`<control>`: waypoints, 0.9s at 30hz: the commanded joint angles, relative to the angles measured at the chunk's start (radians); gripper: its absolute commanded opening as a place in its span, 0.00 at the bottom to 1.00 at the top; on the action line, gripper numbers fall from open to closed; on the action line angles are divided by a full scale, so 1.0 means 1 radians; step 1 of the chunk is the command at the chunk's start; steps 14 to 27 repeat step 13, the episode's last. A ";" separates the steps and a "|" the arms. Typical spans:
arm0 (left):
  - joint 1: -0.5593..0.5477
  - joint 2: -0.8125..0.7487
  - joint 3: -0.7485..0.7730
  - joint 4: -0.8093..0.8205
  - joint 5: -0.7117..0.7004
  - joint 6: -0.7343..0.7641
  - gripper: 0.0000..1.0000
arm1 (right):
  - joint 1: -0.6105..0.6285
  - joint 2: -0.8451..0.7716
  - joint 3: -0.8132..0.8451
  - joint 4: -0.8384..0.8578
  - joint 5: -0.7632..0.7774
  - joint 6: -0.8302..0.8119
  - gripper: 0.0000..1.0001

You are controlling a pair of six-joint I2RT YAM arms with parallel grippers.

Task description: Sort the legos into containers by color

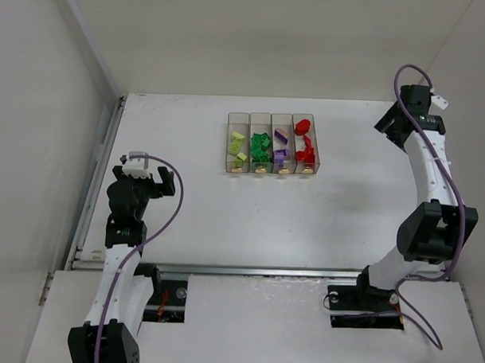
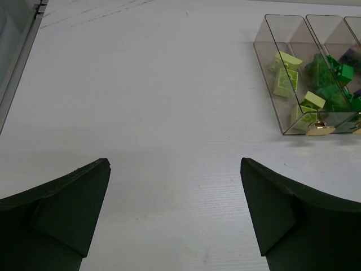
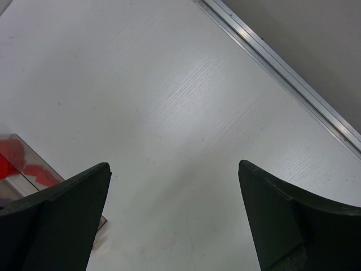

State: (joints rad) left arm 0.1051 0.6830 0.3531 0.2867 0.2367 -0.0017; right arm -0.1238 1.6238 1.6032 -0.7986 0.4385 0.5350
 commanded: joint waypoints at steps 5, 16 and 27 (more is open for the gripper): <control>0.004 -0.017 0.032 0.029 0.019 -0.001 0.99 | 0.004 -0.064 -0.012 0.030 -0.012 -0.024 1.00; 0.004 -0.017 0.032 0.029 0.019 -0.001 0.99 | 0.004 -0.183 -0.115 0.160 -0.047 -0.064 1.00; 0.004 -0.017 0.032 0.029 0.019 -0.001 0.99 | 0.004 -0.183 -0.115 0.160 -0.047 -0.064 1.00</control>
